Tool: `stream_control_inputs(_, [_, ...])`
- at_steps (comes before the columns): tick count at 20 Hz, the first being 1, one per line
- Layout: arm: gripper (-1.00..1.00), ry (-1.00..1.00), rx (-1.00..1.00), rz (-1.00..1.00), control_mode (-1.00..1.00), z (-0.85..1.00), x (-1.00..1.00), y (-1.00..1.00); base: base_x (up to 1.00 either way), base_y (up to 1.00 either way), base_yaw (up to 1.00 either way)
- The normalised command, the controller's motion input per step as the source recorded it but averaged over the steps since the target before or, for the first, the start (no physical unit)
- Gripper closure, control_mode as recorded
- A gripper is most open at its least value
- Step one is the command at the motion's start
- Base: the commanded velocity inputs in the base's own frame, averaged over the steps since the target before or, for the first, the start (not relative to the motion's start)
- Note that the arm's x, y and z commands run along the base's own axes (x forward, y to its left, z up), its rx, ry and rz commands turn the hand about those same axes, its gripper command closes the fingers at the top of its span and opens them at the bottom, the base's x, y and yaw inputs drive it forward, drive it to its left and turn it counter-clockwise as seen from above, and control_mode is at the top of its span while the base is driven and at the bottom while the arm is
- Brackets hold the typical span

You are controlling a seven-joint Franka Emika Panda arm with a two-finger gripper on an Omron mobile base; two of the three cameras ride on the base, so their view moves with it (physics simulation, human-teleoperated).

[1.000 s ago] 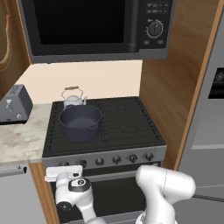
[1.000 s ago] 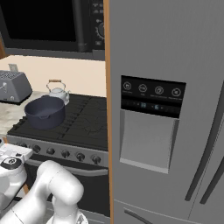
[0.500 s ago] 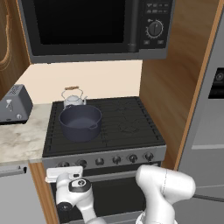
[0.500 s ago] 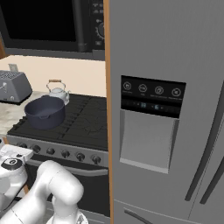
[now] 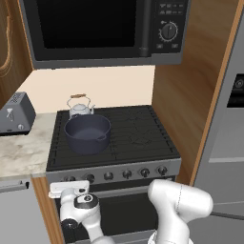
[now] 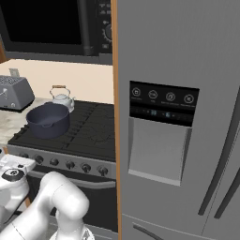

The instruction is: Pick the kettle from the cabinet and place it on a stove burner. Then pick the pot from the counter and place it on another stove burner. Finally, turn both burners on.

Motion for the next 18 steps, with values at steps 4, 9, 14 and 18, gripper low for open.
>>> stream_control_inputs(4, [1.0,0.0,0.0,0.0,-1.0,0.0,0.04,0.04,0.0,0.0,0.0])
stream_control_inputs(9, [1.0,0.0,0.0,0.0,-1.0,0.0,0.03,0.07,0.0,0.0,0.0])
stream_control_inputs(14, [1.0,0.0,-0.01,0.0,-1.0,0.0,0.02,0.09,0.0,0.0,0.0])
stream_control_inputs(18, [1.0,0.01,-0.12,0.02,-1.0,0.0,-0.01,0.0,0.0,0.0,0.0])
